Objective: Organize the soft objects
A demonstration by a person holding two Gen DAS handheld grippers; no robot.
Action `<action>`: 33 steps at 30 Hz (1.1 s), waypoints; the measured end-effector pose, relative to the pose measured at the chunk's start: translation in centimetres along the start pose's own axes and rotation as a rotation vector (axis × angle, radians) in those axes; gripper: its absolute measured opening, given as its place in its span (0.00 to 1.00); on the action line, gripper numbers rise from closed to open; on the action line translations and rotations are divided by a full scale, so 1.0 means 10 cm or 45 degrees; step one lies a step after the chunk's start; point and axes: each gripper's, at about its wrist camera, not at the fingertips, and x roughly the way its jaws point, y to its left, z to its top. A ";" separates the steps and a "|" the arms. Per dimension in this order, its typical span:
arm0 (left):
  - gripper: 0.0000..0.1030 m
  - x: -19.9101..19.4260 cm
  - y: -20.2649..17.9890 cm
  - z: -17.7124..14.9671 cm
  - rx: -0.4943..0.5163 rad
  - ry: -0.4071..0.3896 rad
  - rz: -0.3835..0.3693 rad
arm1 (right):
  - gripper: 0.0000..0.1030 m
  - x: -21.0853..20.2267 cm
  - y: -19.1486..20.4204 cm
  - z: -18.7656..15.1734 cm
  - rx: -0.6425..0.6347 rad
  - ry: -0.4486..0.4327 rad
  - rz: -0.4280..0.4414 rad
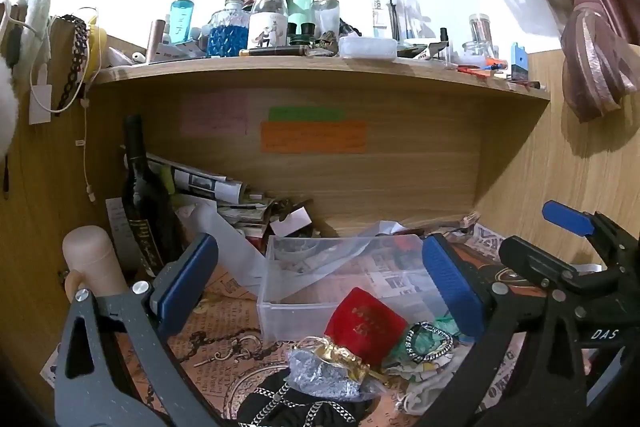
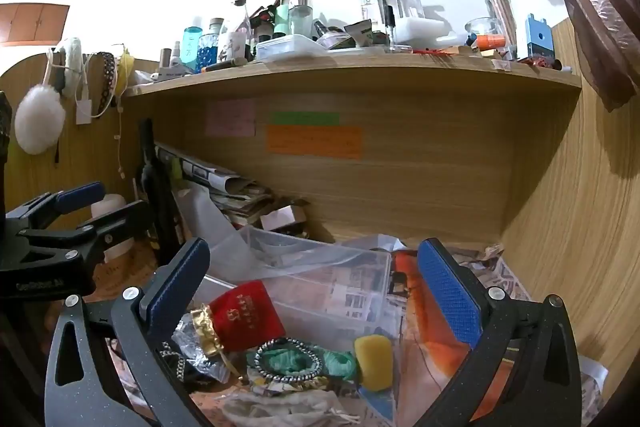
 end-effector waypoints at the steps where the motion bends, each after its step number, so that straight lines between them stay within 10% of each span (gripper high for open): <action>1: 1.00 0.00 0.00 0.00 0.002 0.000 0.002 | 1.00 0.00 0.00 0.00 -0.004 -0.009 0.003; 33: 1.00 0.02 0.02 0.03 -0.004 0.003 -0.004 | 1.00 -0.02 0.03 0.01 0.014 -0.010 0.012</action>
